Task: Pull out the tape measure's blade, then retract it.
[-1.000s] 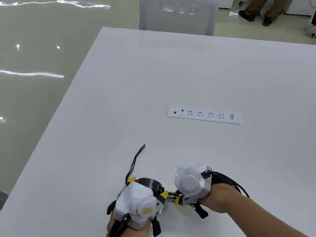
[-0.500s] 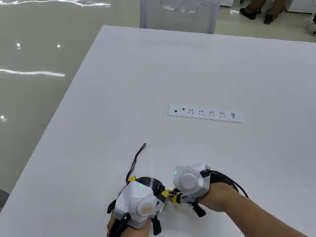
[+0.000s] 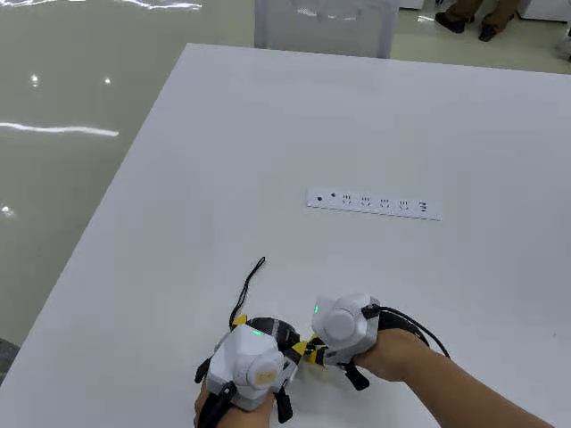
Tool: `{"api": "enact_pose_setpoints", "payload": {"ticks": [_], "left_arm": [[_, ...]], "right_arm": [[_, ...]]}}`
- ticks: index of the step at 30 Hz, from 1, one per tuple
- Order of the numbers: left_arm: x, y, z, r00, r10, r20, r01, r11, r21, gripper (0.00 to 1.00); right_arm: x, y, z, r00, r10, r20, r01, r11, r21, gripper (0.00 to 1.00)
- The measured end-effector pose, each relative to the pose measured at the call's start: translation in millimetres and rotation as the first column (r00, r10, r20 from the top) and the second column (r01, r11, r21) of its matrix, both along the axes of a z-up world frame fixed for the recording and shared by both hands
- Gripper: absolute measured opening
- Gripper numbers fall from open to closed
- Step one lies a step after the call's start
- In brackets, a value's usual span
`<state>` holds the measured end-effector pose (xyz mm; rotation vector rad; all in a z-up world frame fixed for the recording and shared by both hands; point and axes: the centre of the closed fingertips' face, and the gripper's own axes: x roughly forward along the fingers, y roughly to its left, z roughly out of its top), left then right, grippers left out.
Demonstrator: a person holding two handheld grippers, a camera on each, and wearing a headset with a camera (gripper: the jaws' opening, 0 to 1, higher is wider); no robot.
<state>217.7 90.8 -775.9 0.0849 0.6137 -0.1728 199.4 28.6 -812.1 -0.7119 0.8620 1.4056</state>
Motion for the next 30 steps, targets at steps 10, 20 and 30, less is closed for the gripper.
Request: {"api": "enact_pose_setpoints", "payload": {"ticks": [10,20,30], "left_arm": [[-0.2,0.6,0.7,1.0,0.001,0.002,-0.001,1.0,-0.006,0.58],[-0.3,0.3,2.7,1.0,-0.002,0.004,0.002,1.0,-0.009,0.58],[-1.0,-0.3,1.9,1.0,-0.008,0.005,0.008,1.0,-0.01,0.58]], "right_arm": [[-1.7,6.1,1.3,1.0,0.002,0.0,-0.002,1.0,0.03,0.13],[-2.5,9.7,4.9,1.0,-0.008,-0.006,0.009,0.998,0.054,0.13],[-1.0,12.1,2.6,1.0,-0.013,-0.005,0.014,0.998,0.06,0.13]]}}
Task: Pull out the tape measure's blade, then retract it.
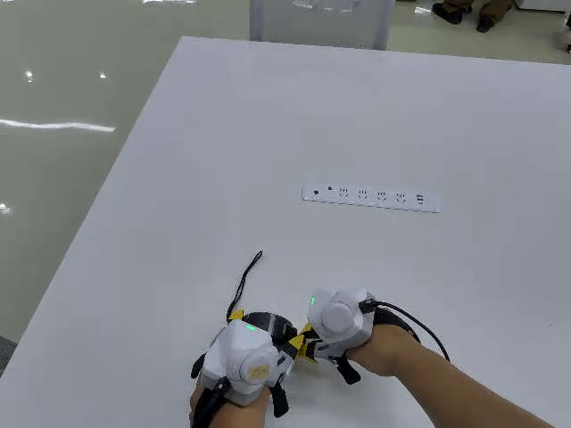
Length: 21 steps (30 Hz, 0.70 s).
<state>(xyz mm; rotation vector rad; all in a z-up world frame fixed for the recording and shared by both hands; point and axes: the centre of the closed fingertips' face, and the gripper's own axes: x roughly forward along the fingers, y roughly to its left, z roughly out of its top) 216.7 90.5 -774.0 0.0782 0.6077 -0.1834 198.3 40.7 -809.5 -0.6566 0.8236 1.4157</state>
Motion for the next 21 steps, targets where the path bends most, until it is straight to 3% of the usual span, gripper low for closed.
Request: {"api": "enact_pose_setpoints", "payload": {"ticks": [9,21], "left_arm": [[-1.3,-2.0,3.4,1.0,-0.006,-0.001,0.006,1.0,-0.002,0.58],[-0.7,-1.5,1.9,1.0,-0.009,0.001,0.009,1.0,0.0,0.58]], "right_arm": [[-1.5,0.6,-0.5,0.999,0.038,0.017,-0.039,0.999,0.02,0.13],[0.5,0.6,-1.9,0.998,0.022,0.061,-0.026,0.998,0.054,0.16]]}}
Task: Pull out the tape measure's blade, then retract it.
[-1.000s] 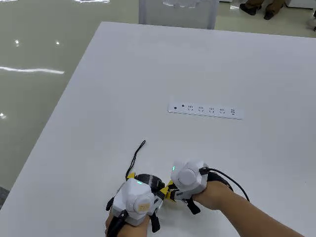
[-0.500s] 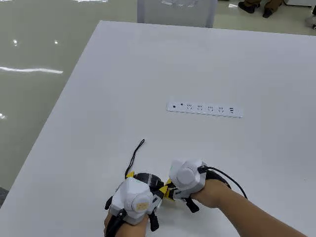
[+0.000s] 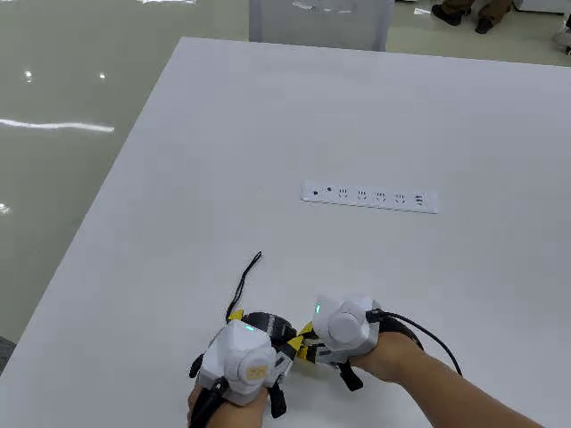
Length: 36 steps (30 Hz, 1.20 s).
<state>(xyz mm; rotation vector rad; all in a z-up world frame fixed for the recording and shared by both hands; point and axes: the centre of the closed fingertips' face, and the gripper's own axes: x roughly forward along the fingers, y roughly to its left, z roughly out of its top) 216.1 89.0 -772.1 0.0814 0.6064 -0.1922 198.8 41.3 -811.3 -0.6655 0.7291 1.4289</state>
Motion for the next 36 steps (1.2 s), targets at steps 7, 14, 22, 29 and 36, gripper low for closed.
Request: {"api": "enact_pose_setpoints", "payload": {"ticks": [7,14,22,29,36], "left_arm": [[-0.3,-1.0,0.3,1.0,-0.002,0.001,0.002,1.0,0.001,0.58],[0.2,0.2,-2.7,1.0,0.0,0.001,0.0,1.0,-0.004,0.59],[-0.1,0.0,-2.3,1.0,-0.002,-0.003,0.002,1.0,-0.008,0.59],[0.3,0.0,-3.1,1.0,-0.006,-0.009,0.006,1.0,-0.017,0.6],[-0.9,-1.9,-4.3,0.999,-0.025,-0.035,0.026,0.999,0.028,0.61]], "right_arm": [[0.5,1.1,-3.7,1.0,0.016,-0.005,-0.017,1.0,-0.017,0.14],[1.1,2.0,-4.9,1.0,0.013,-0.023,-0.013,1.0,0.003,0.14],[1.2,1.6,-4.3,1.0,0.016,-0.021,-0.016,1.0,0.012,0.14],[14.9,-2.2,2.1,0.995,-0.087,0.048,0.085,0.996,0.037,0.29],[9.4,-8.7,0.4,0.985,-0.173,0.025,0.171,0.982,0.079,0.57]]}}
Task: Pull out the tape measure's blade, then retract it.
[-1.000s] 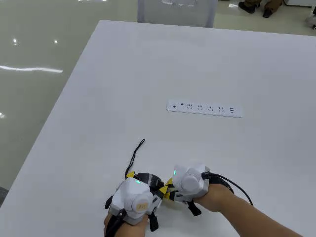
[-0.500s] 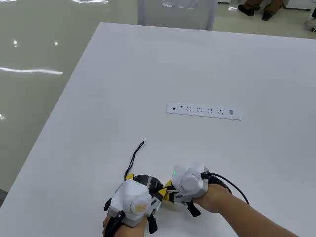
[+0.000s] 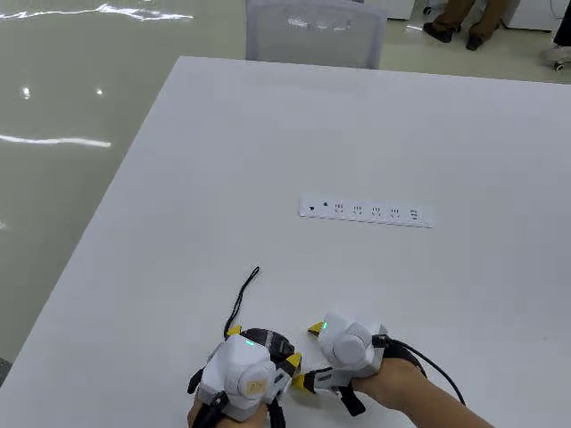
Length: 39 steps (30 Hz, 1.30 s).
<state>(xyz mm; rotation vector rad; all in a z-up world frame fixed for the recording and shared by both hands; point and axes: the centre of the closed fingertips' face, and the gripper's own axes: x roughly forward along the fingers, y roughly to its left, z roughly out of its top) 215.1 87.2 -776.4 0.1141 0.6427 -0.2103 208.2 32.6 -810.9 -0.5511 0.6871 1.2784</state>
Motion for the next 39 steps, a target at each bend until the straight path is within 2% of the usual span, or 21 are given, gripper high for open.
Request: {"api": "enact_pose_setpoints", "payload": {"ticks": [2,4,5,6,8,9,11,13,15,17,20,22,25,27,29,30,31,32,35,37,39], "left_arm": [[-0.9,0.9,-0.3,1.0,-0.015,0.001,0.015,1.0,0.004,0.62],[-2.3,5.5,2.0,1.0,-0.016,0.013,0.016,1.0,-0.002,0.63],[-2.2,7.3,3.6,1.0,-0.01,0.019,0.011,1.0,-0.019,0.67],[-3.5,10.3,6.7,1.0,0.008,0.018,-0.006,0.998,-0.061,0.72],[-7.0,18.9,15.2,1.0,0.003,0.028,-0.001,0.997,-0.072,0.75],[-7.5,19.8,19.1,0.999,-0.005,0.036,0.008,0.995,-0.099,0.78],[-10.6,23.1,17.1,0.999,-0.015,0.033,0.02,0.987,-0.158,0.86],[-8.3,38.7,16.8,0.999,-0.009,0.042,0.015,0.99,-0.139,0.99],[-13.8,38.0,21.9,0.999,-0.024,0.045,0.031,0.986,-0.163,0.99],[-17.9,47.9,26.7,0.997,-0.036,0.067,0.047,0.982,-0.183,0.99],[-24.4,51.1,32.9,0.994,-0.067,0.083,0.083,0.974,-0.21,0.99],[-30.3,52.4,37.6,0.988,-0.108,0.105,0.128,0.971,-0.203,0.99],[-40.4,63.3,40.6,0.984,-0.138,0.115,0.16,0.964,-0.211,0.99],[-52.1,66.0,43.5,0.981,-0.162,0.106,0.181,0.964,-0.197,0.99],[-59.5,76.6,47.9,0.976,-0.182,0.119,0.204,0.959,-0.198,0.99],[-62.5,81.3,48.8,0.975,-0.186,0.125,0.208,0.958,-0.197,0.99],[-66.7,89.6,48.5,0.973,-0.191,0.133,0.214,0.958,-0.191,0.99],[-70.5,90.8,50.5,0.973,-0.191,0.133,0.214,0.958,-0.19,0.99],[-83.3,96.7,61.0,0.972,-0.184,0.147,0.212,0.955,-0.206,0.99],[-90.0,109.3,60.6,0.973,-0.179,0.148,0.207,0.958,-0.197,0.99],[-95.0,125.9,61.7,0.974,-0.175,0.146,0.203,0.957,-0.209,0.99]], "right_arm": [[-2.5,-4.4,0.1,1.0,-0.022,0.004,0.022,1.0,-0.001,0.6],[-4.0,-8.9,3.4,0.999,-0.051,0.002,0.051,0.999,0.005,0.68],[-3.6,-10.6,5.2,0.998,-0.064,0.005,0.064,0.998,0.012,0.72],[-8.1,-14.1,11.8,0.997,-0.076,0.004,0.075,0.997,0.025,0.75],[-6.2,-20.0,15.6,0.995,-0.096,-0.002,0.096,0.995,0.041,0.8],[-5.7,-24.0,16.4,0.994,-0.109,0.0,0.109,0.993,0.043,0.82],[-7.1,-30.9,21.2,0.989,-0.146,-0.013,0.146,0.987,0.069,0.87],[-10.3,-40.7,24.6,0.986,-0.167,0.004,0.166,0.984,0.059,0.9],[-13.4,-48.0,29.3,0.981,-0.192,0.01,0.191,0.979,0.073,0.93],[-19.7,-59.3,33.4,0.976,-0.217,0.009,0.216,0.973,0.076,0.98],[-30.3,-76.2,42.4,0.964,-0.264,0.008,0.263,0.961,0.087,1.0],[-34.6,-91.2,45.2,0.953,-0.302,0.015,0.3,0.949,0.095,1.0],[-42.3,-113.5,51.3,0.931,-0.364,0.009,0.361,0.926,0.108,1.0],[-47.4,-130.7,56.3,0.919,-0.394,0.025,0.389,0.914,0.117,1.0],[-52.1,-149.0,61.7,0.902,-0.43,0.045,0.422,0.899,0.119,1.0],[-54.5,-155.2,64.3,0.897,-0.44,0.044,0.432,0.892,0.13,1.0],[-58.7,-163.7,70.2,0.884,-0.466,0.035,0.456,0.877,0.151,1.0],[-61.5,-168.9,72.6,0.878,-0.478,0.031,0.468,0.87,0.156,1.0],[-71.7,-186.7,76.6,0.869,-0.492,0.047,0.481,0.864,0.15,1.0],[-75.5,-198.7,79.7,0.852,-0.522,0.038,0.51,0.844,0.162,1.0],[-79.3,-208.4,81.7,0.843,-0.536,0.044,0.523,0.836,0.164,1.0]]}}
